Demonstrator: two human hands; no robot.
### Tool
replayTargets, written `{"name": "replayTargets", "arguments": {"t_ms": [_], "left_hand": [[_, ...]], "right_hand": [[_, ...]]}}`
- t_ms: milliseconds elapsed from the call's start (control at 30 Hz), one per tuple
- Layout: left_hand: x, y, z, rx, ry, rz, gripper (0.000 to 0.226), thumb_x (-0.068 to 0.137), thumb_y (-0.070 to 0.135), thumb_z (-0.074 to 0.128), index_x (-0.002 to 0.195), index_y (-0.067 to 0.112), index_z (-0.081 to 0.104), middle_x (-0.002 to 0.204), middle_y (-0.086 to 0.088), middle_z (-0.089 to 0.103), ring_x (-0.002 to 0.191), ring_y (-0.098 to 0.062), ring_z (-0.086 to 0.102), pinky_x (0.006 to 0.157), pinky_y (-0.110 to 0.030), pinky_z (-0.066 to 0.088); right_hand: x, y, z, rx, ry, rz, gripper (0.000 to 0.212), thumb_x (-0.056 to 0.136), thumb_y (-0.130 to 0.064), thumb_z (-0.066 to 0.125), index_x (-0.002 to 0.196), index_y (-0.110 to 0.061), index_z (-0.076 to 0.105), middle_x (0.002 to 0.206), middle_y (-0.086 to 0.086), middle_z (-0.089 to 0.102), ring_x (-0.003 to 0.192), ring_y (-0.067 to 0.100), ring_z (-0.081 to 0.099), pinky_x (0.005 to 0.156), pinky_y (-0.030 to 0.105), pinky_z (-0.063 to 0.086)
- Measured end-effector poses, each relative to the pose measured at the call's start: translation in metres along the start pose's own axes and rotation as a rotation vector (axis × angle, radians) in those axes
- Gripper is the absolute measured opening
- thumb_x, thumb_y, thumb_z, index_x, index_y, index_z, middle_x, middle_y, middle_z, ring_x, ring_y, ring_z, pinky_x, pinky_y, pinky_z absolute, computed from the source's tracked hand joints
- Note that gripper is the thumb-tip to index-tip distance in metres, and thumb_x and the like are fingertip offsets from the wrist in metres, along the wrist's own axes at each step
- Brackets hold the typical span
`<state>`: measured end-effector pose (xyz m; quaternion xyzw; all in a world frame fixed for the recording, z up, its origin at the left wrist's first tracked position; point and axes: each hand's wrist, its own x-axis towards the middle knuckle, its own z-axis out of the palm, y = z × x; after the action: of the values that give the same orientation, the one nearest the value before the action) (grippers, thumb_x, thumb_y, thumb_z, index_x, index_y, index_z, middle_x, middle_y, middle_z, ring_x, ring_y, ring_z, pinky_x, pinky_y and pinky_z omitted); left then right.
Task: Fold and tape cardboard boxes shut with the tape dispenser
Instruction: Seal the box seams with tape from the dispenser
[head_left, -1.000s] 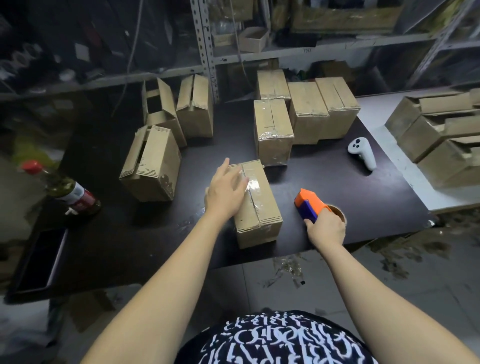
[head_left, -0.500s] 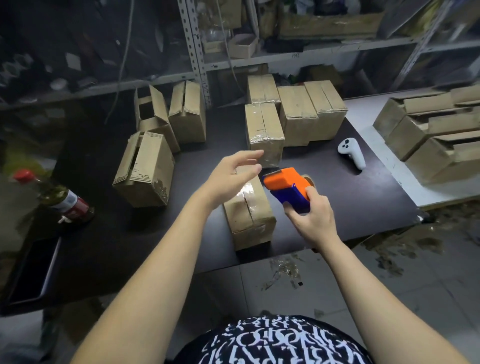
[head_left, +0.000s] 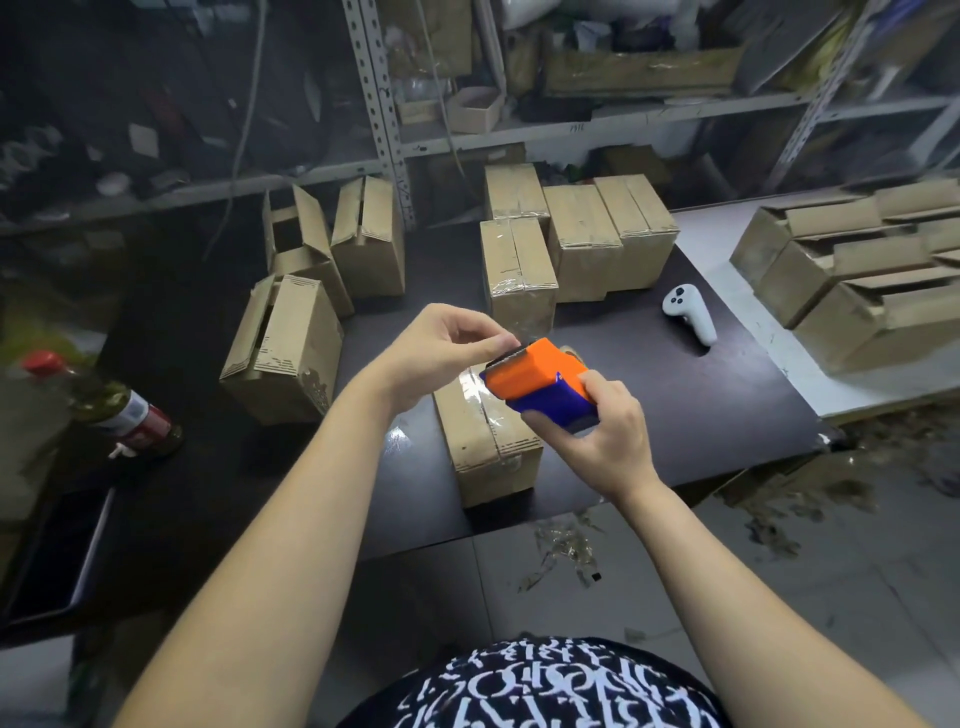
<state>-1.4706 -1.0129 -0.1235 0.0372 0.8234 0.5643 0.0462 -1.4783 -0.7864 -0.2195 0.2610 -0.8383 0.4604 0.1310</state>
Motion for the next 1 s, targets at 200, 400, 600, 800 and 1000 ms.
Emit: {"name": "replayTargets", "arguments": {"t_ms": [200,400,600,800,1000], "left_hand": [[-0.003,-0.004,0.014,0.011,0.248,0.008,0.012,0.094,0.027,0.073,0.096,0.018,0.081,0.085,0.005,0.077,0.088,-0.013,0.071,0.072,-0.022,0.058],[-0.002,0.006,0.022,0.101,0.321,0.094,0.012,0.094,0.022,0.073,0.096,0.012,0.081,0.084,0.003,0.076,0.082,-0.011,0.070,0.072,-0.021,0.057],[-0.003,0.025,-0.010,0.136,0.463,0.177,0.010,0.095,0.017,0.071,0.087,0.016,0.078,0.076,0.004,0.074,0.071,-0.002,0.066,0.070,-0.015,0.051],[-0.005,0.022,-0.012,0.082,0.550,0.129,0.010,0.095,0.019,0.072,0.088,0.016,0.079,0.069,0.005,0.073,0.067,0.002,0.064,0.066,-0.009,0.046],[-0.005,0.019,-0.013,-0.050,0.494,0.031,0.011,0.092,0.019,0.075,0.084,0.014,0.081,0.067,-0.002,0.074,0.070,-0.007,0.068,0.075,-0.021,0.054]], "right_hand": [[0.006,0.000,0.006,-0.048,0.059,-0.004,0.055,0.082,-0.072,0.065,0.085,-0.017,0.056,0.071,-0.012,0.055,0.058,0.014,0.050,0.054,0.029,0.043],[0.008,0.013,0.004,-0.072,0.019,0.006,0.053,0.085,-0.070,0.063,0.086,-0.017,0.056,0.069,-0.007,0.058,0.058,0.017,0.052,0.054,0.034,0.046],[-0.024,0.050,-0.002,-0.144,-0.084,0.200,0.058,0.080,-0.078,0.056,0.084,-0.020,0.057,0.068,-0.007,0.061,0.061,0.014,0.057,0.059,0.040,0.051],[-0.023,0.044,-0.002,-0.022,-0.112,0.323,0.046,0.083,-0.066,0.068,0.087,-0.021,0.060,0.073,-0.005,0.068,0.067,0.018,0.064,0.063,0.040,0.054],[-0.022,0.044,-0.006,-0.122,-0.108,0.274,0.046,0.082,-0.066,0.065,0.082,-0.021,0.055,0.068,-0.008,0.061,0.061,0.014,0.058,0.057,0.029,0.044]]}}
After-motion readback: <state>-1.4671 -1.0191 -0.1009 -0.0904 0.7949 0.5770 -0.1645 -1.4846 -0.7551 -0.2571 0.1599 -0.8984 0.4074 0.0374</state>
